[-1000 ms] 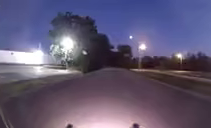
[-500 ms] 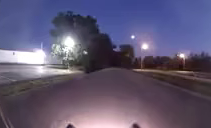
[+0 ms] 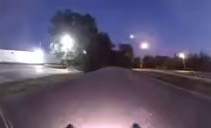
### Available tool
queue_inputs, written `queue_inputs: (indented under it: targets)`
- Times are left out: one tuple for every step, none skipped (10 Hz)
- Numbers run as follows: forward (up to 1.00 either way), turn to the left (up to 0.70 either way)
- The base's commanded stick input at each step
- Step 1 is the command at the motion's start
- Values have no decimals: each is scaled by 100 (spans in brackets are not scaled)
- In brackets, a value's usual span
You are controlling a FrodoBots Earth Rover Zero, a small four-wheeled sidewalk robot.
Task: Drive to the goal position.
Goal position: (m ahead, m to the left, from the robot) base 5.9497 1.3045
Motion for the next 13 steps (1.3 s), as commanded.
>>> queue_inputs:
  targets:
    - [100,-10]
    - [100,0]
    - [100,0]
    - [100,0]
    - [100,0]
    - [100,0]
    - [100,0]
    - [100,0]
    - [100,0]
    - [100,0]
    - [100,0]
    - [100,0]
    - [100,0]
